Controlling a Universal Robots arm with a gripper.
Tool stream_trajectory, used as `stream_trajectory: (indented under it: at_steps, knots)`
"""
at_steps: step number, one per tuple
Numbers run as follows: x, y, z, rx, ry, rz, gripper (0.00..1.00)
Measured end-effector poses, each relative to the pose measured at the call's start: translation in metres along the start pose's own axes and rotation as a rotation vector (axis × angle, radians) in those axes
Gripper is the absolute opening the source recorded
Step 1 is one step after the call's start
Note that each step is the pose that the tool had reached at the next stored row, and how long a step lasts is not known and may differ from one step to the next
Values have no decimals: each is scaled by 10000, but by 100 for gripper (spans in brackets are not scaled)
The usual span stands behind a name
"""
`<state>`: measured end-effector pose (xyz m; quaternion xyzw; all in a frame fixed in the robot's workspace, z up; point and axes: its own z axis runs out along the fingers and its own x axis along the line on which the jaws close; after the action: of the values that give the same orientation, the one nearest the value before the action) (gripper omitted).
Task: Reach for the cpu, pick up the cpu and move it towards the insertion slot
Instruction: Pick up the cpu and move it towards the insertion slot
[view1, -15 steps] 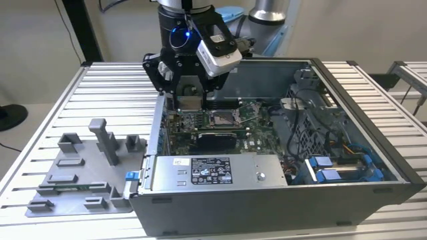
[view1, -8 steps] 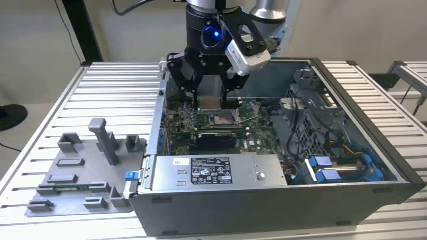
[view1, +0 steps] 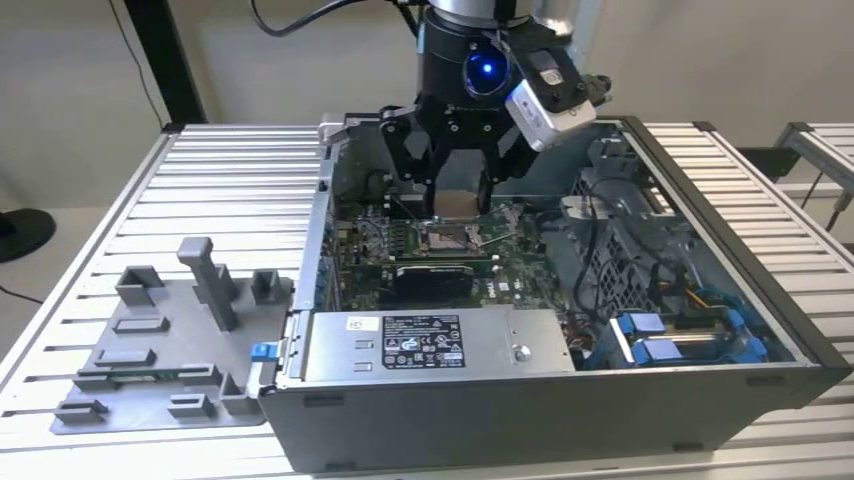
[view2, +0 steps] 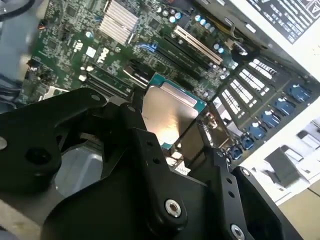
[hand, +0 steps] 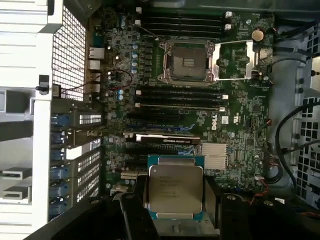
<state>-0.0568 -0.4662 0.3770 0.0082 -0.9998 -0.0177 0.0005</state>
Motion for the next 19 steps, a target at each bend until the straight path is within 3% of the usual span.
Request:
stream_trajectory:
  at_steps: [7,19]
  knots:
    - [-244,-5,0,0,2,0,0]
    - [-262,13,0,1,3,0,0]
